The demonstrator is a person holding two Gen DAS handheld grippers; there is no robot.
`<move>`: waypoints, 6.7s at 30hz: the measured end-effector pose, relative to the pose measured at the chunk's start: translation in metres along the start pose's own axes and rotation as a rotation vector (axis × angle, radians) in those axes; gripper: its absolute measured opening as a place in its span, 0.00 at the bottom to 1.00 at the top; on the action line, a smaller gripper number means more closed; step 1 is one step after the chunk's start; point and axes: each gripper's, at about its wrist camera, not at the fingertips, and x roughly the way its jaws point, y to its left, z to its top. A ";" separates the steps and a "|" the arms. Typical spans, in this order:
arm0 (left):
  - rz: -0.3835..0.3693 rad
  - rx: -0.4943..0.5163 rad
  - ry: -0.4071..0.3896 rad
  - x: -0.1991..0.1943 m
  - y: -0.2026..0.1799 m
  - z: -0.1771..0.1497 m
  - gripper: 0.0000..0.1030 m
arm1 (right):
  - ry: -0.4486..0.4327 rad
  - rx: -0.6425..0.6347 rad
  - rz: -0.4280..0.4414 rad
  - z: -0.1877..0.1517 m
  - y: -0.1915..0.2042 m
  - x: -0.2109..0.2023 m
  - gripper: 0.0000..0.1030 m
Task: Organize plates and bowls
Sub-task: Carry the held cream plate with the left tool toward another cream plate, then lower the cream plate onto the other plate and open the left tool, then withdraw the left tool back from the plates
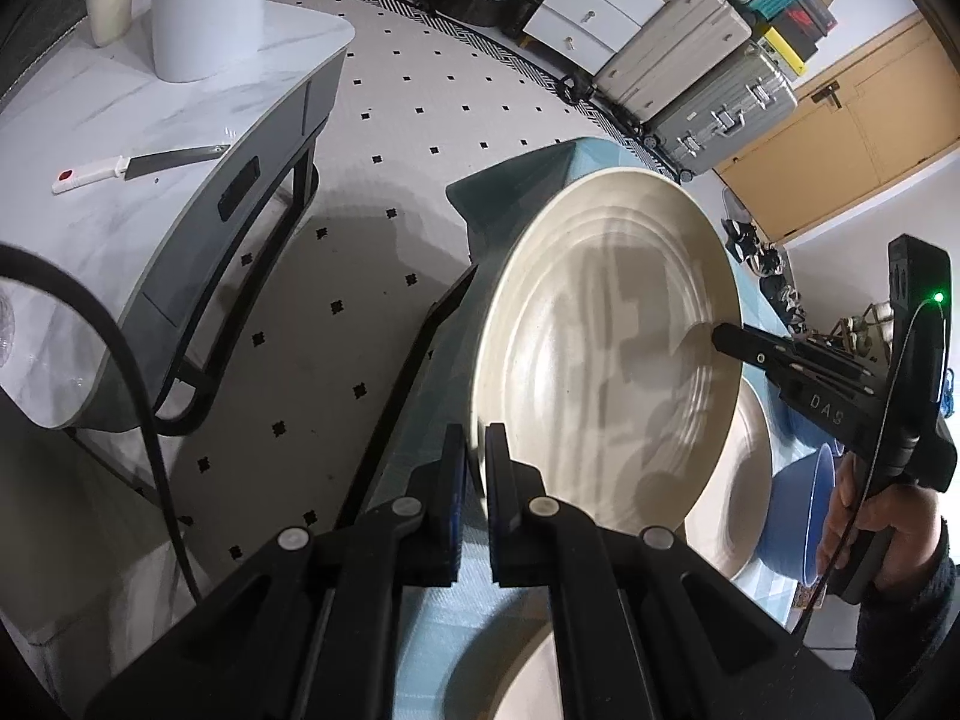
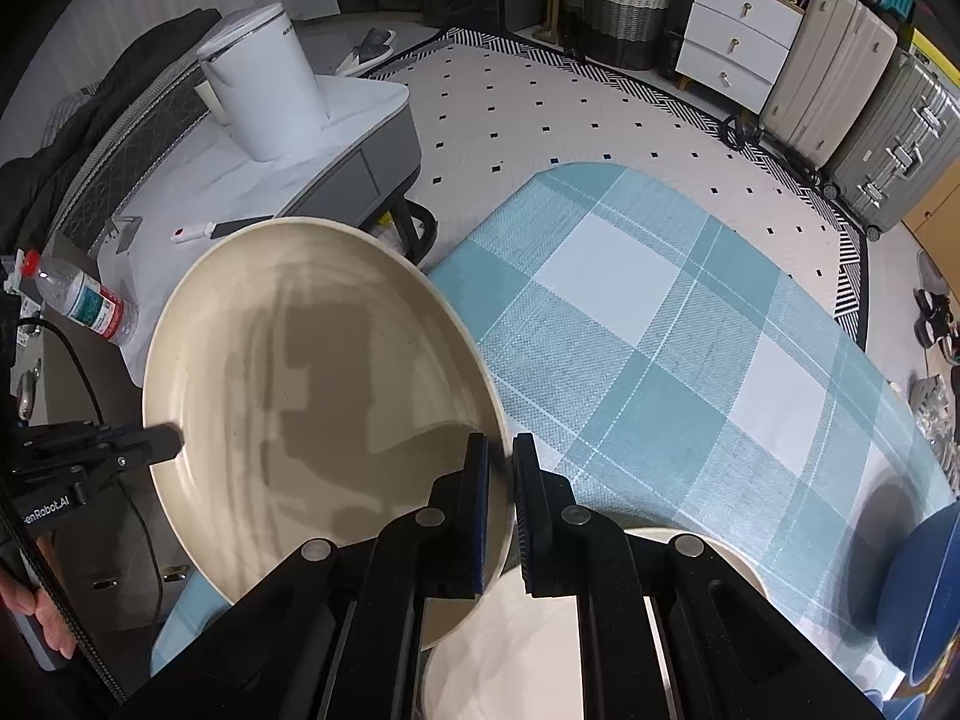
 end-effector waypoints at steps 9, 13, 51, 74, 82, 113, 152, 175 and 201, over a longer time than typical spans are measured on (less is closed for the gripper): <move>-0.015 0.007 -0.006 -0.018 -0.012 -0.012 0.02 | -0.020 0.017 -0.005 -0.011 0.001 -0.028 0.08; -0.017 0.010 -0.005 -0.026 -0.017 -0.022 0.02 | -0.022 0.017 -0.004 -0.020 0.004 -0.037 0.08; 0.081 0.085 0.047 -0.025 -0.029 -0.172 0.03 | -0.013 0.003 -0.016 -0.188 0.047 -0.060 0.08; 0.238 0.224 0.017 -0.015 -0.047 -0.189 0.05 | 0.011 -0.062 -0.072 -0.223 0.054 -0.044 0.08; 0.278 0.262 -0.003 -0.014 -0.052 -0.193 0.06 | 0.001 -0.107 -0.104 -0.227 0.063 -0.045 0.08; 0.383 0.392 -0.185 -0.030 -0.080 -0.221 0.40 | -0.108 0.014 -0.027 -0.244 0.041 -0.057 0.09; 0.180 0.505 -0.580 -0.104 -0.184 -0.307 0.91 | -0.697 0.322 -0.083 -0.424 0.008 -0.206 0.87; 0.138 0.503 -0.631 -0.107 -0.209 -0.353 0.96 | -0.858 0.447 -0.289 -0.534 -0.004 -0.262 0.99; 0.127 0.501 -0.622 -0.101 -0.212 -0.364 0.96 | -0.851 0.440 -0.341 -0.551 0.014 -0.260 0.99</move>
